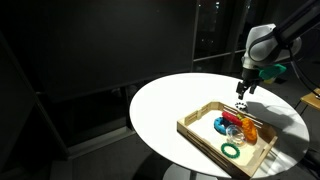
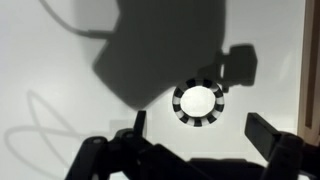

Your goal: Move the striped ring forwards then put it in the box

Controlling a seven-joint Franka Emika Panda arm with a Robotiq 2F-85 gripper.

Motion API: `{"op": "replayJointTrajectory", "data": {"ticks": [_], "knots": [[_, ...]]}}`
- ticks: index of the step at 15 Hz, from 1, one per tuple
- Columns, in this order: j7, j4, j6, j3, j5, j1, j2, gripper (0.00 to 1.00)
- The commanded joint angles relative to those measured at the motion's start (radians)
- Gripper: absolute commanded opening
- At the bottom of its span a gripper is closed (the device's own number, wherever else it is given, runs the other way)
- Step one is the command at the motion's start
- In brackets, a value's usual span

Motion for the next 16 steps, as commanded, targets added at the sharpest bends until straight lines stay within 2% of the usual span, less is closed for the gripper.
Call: {"op": "replayJointTrajectory", "data": {"ticks": [1,16], "knots": [[0.005,0.002,-0.003,0.012,-0.009,-0.012,-0.001,1.00],[-0.006,0.034,0.054,0.045,0.057,-0.045,0.074,1.00]]}}
